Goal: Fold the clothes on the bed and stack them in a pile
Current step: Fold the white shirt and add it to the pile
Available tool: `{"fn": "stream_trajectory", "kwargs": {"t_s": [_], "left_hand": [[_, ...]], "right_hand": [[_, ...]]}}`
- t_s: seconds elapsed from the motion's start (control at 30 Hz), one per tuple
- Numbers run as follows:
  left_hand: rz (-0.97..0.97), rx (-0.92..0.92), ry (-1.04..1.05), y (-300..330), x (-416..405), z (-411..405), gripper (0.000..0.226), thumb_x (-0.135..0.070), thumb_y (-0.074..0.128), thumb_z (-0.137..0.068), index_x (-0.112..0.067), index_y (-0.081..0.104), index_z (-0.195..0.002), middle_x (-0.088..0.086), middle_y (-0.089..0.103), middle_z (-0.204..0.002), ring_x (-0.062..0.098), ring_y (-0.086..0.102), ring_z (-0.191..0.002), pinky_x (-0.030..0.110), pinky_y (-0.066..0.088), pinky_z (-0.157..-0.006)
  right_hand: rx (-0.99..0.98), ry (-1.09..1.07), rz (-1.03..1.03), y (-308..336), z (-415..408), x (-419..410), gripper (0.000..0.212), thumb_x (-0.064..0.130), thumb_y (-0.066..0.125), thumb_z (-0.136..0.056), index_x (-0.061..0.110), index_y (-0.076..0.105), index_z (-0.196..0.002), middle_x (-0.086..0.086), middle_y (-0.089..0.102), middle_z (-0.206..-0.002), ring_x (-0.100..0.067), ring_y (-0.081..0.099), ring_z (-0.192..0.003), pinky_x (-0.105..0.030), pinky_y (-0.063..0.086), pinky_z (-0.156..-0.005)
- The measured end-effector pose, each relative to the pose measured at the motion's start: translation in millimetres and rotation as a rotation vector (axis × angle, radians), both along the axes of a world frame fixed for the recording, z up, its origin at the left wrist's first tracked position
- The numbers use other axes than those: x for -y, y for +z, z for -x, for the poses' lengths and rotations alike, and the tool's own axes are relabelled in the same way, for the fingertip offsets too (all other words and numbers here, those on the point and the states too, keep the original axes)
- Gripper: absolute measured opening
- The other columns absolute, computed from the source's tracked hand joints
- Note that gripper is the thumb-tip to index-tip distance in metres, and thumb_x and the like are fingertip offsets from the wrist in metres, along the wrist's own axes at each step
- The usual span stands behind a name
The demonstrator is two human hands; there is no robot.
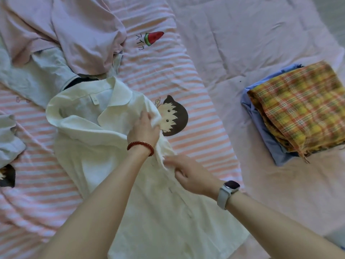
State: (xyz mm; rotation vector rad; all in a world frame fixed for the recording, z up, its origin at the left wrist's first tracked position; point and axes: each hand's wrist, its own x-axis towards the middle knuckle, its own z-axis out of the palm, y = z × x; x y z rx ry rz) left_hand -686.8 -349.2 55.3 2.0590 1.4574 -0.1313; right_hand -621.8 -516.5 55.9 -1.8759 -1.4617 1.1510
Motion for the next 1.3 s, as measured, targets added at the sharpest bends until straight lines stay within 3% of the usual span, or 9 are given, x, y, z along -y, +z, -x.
{"fn": "stream_trajectory", "kwargs": {"t_s": [0.17, 0.27, 0.5, 0.6, 0.73, 0.9, 1.03, 1.1, 1.3], "left_hand": [[-0.008, 0.328, 0.206, -6.9, 2.8, 19.0, 0.008, -0.017, 0.046, -0.094, -0.012, 0.050, -0.092, -0.001, 0.052, -0.077, 0.020, 0.046, -0.074, 0.026, 0.028, -0.060], [0.031, 0.409, 0.256, -3.3, 3.3, 30.5, 0.006, -0.018, 0.047, -0.094, -0.015, 0.048, -0.088, 0.003, 0.051, -0.073, 0.019, 0.048, -0.071, 0.028, 0.037, -0.062], [0.002, 0.390, 0.220, 2.0, 4.9, 28.3, 0.003, -0.018, 0.046, -0.094, -0.016, 0.043, -0.095, -0.006, 0.045, -0.067, 0.016, 0.046, -0.065, 0.030, 0.035, -0.064], [0.094, 0.371, 0.158, 5.7, 9.3, 22.9, 0.034, -0.024, 0.055, -0.091, -0.016, 0.039, -0.120, -0.005, 0.058, -0.103, 0.019, 0.058, -0.095, 0.027, 0.042, -0.081], [0.061, 0.207, -0.029, 5.8, 15.2, 13.4, 0.071, -0.028, 0.059, -0.088, -0.019, 0.018, -0.145, 0.003, 0.026, -0.150, 0.021, 0.030, -0.135, 0.033, 0.027, -0.106], [-0.267, 0.263, -0.299, 18.6, 19.2, -12.1, 0.064, -0.016, 0.059, -0.086, -0.015, 0.030, -0.143, 0.013, 0.022, -0.151, 0.027, 0.017, -0.141, 0.034, 0.014, -0.112], [-0.327, 0.143, -0.435, 19.4, 20.8, -33.4, 0.056, -0.029, 0.052, -0.091, -0.023, 0.033, -0.143, 0.003, 0.022, -0.153, 0.024, 0.010, -0.143, 0.045, 0.017, -0.111], [-0.305, 0.029, -0.533, 13.9, 19.1, -46.3, 0.050, -0.036, 0.041, -0.095, -0.027, 0.032, -0.143, -0.001, 0.020, -0.154, 0.021, 0.003, -0.144, 0.047, 0.008, -0.112], [-0.127, -0.036, -0.483, 6.9, 10.7, -77.8, 0.046, -0.046, 0.027, -0.095, -0.021, 0.065, -0.100, -0.007, 0.058, -0.120, 0.013, 0.014, -0.141, 0.055, -0.016, -0.106]], "right_hand": [[-0.143, -0.493, 0.139, -17.2, -28.8, -0.4, 0.029, 0.008, 0.042, -0.094, 0.009, 0.059, -0.117, -0.004, 0.065, -0.102, -0.026, 0.062, -0.088, -0.041, 0.051, -0.082], [-0.304, -0.377, 0.279, -24.3, -25.5, -1.7, 0.029, 0.018, 0.052, -0.092, 0.010, 0.060, -0.119, -0.002, 0.067, -0.097, -0.020, 0.064, -0.088, -0.035, 0.052, -0.081], [-0.282, -0.346, 0.304, -20.8, -28.9, -8.0, 0.026, 0.020, 0.055, -0.089, 0.008, 0.058, -0.066, 0.005, 0.047, -0.056, -0.009, 0.037, -0.050, -0.022, 0.032, -0.051], [-0.184, -0.483, 0.145, -3.8, -58.7, -14.7, 0.021, 0.019, 0.054, -0.091, 0.014, 0.056, -0.071, 0.004, 0.053, -0.066, -0.009, 0.044, -0.061, -0.022, 0.033, -0.057], [0.166, -0.484, -0.171, 25.9, -99.9, -31.9, 0.010, 0.014, 0.055, -0.091, 0.006, 0.061, -0.091, -0.004, 0.055, -0.087, -0.016, 0.047, -0.073, -0.030, 0.036, -0.067], [0.510, -0.366, -0.421, 45.4, -121.7, -23.3, 0.020, 0.017, 0.063, -0.085, 0.007, 0.065, -0.101, -0.013, 0.055, -0.091, -0.028, 0.056, -0.067, -0.029, 0.041, -0.056], [0.229, -0.277, -0.037, 19.8, -123.1, 23.5, 0.038, 0.023, 0.061, -0.089, 0.014, 0.054, -0.126, -0.007, 0.050, -0.115, -0.017, 0.053, -0.081, -0.039, 0.048, -0.079], [0.221, -0.290, 0.058, 5.1, -119.1, 46.8, 0.042, 0.022, 0.057, -0.091, 0.013, 0.048, -0.132, -0.006, 0.048, -0.124, -0.020, 0.055, -0.096, -0.026, 0.042, -0.089], [0.168, -0.645, 0.166, -12.3, -125.9, 57.5, 0.033, 0.021, 0.052, -0.093, 0.007, 0.049, -0.123, -0.008, 0.052, -0.107, -0.025, 0.049, -0.097, -0.030, 0.034, -0.076]]}}
